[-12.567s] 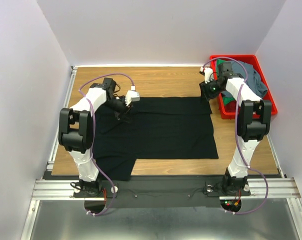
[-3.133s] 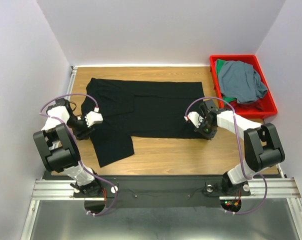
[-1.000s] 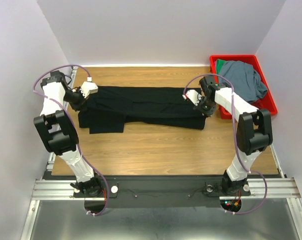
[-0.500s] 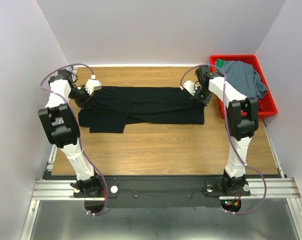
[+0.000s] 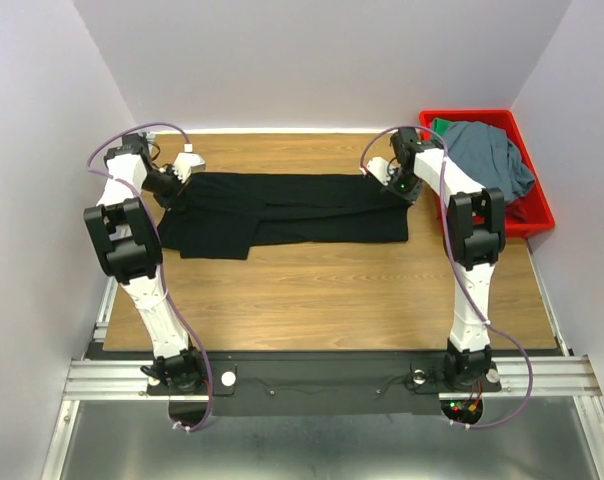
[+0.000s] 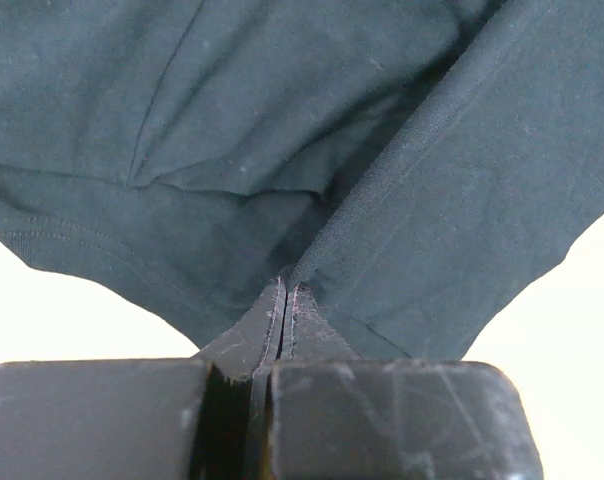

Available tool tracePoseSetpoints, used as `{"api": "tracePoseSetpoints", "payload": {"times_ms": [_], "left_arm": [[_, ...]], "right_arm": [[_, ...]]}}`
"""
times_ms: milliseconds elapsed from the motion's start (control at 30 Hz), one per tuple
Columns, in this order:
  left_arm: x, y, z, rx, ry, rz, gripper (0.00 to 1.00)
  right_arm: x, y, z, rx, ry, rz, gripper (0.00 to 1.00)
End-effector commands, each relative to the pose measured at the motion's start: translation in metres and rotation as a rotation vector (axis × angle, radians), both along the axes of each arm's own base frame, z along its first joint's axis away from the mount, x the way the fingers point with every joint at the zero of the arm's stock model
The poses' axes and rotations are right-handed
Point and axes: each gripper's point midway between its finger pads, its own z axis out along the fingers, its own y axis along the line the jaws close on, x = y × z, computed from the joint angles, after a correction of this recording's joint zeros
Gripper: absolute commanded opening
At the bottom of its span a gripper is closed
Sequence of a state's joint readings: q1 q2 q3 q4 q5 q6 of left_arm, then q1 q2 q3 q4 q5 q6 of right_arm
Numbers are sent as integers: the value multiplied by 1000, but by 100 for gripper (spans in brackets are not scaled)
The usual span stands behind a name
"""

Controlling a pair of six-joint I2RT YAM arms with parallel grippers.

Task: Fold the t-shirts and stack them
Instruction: Fold the tshirt

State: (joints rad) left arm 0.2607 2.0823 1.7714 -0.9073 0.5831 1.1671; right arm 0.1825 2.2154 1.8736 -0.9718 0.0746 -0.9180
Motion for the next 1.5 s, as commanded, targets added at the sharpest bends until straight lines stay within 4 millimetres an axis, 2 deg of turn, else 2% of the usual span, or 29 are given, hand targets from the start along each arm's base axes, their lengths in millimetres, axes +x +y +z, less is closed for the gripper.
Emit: {"api": "tracePoseSetpoints", "payload": {"times_ms": [0,133,167,200,233,267,300,367,400,433,467,500,567,600,633,667,700,733,767,867,933,1133,1300,1467], "left_arm": [[12,-1,14,5,-38,3,0],[16,-3,3,19,-28,7,0],[22,-1,2,26,-42,18,0],[24,2,0,39,-45,32,0],[26,4,-4,38,-37,68,0],[34,7,-4,48,-61,87,6],[36,11,-4,57,-65,104,12],[41,13,3,43,-82,142,26],[42,13,8,33,-90,150,36],[42,17,19,13,-109,165,43],[41,17,24,-3,-109,176,47],[35,18,28,-14,-98,186,56],[21,24,38,-47,-88,213,65],[16,26,41,-61,-82,233,67],[4,30,44,-81,-77,255,67],[-1,32,45,-91,-74,271,68],[-8,35,44,-102,-61,292,67],[-20,39,39,-112,-38,320,67],[-25,37,37,-117,-25,324,66],[-45,43,19,-130,34,378,64],[-59,47,7,-146,73,421,64],[-76,46,-17,-198,139,460,64],[-73,43,-24,-235,158,482,65],[-59,54,-20,-241,124,547,64]], "right_arm": [[15,-12,14,-32,-38,-3,1],[16,-12,4,-32,-21,-3,4],[18,-13,2,-36,-22,-11,7],[18,-12,-2,-38,-17,-12,19],[21,-13,-2,-38,-20,-21,25],[25,-11,3,-27,-39,-38,40],[30,-11,8,-21,-59,-49,46],[38,-13,19,5,-97,-97,56],[47,-11,35,35,-142,-114,61],[49,-15,42,54,-159,-140,63],[50,-14,59,85,-192,-174,64],[47,-10,65,125,-194,-187,66],[32,-11,72,170,-177,-254,65],[24,-2,83,244,-171,-260,65],[4,4,80,305,-117,-299,65],[-6,8,69,331,-67,-323,63],[-18,10,71,360,-47,-346,61],[-36,18,56,410,31,-384,59],[-45,17,50,408,56,-407,57],[-70,31,36,486,155,-446,52],[-75,31,30,511,183,-480,51],[-77,33,16,587,235,-569,54],[-78,43,10,640,280,-601,53],[-80,42,4,635,287,-622,44]]}}
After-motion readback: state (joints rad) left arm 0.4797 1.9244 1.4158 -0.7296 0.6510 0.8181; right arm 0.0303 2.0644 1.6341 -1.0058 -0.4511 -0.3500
